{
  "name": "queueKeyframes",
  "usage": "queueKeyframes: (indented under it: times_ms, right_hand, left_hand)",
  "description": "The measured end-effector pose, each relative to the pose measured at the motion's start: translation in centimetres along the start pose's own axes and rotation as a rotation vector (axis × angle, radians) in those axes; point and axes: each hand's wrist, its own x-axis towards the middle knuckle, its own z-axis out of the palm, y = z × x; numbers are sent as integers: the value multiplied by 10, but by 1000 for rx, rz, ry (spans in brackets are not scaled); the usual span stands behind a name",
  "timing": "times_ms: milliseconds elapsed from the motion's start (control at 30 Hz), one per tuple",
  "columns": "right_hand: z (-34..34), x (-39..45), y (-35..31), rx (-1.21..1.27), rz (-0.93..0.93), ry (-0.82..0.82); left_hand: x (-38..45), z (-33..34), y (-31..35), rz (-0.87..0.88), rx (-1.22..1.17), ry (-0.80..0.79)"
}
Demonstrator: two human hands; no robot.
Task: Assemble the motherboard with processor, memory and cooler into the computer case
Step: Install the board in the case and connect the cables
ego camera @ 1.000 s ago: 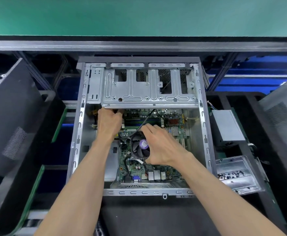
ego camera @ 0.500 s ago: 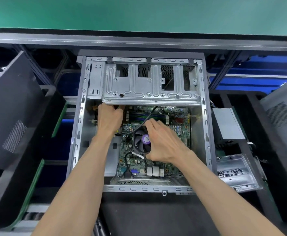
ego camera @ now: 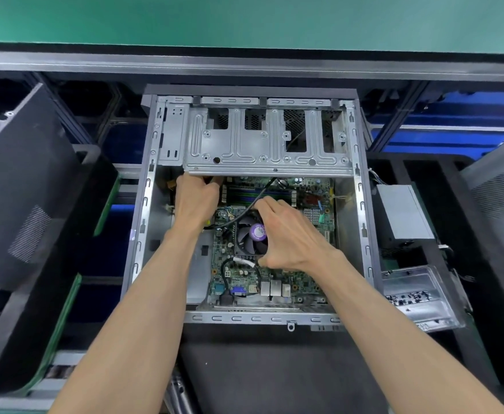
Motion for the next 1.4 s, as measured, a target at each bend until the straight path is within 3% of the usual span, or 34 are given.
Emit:
queueKeyframes:
  times_ms: [733, 1000, 1400]
  right_hand:
    - [10, 0, -1, -37, 2, -73]
    - [3, 1, 1, 50, 40, 30]
    - [11, 16, 15, 97, 29, 28]
  left_hand:
    - [0, -2, 1, -27, -9, -31]
    - [1, -2, -1, -11, 2, -35]
    - [13, 2, -5, -33, 215, -70]
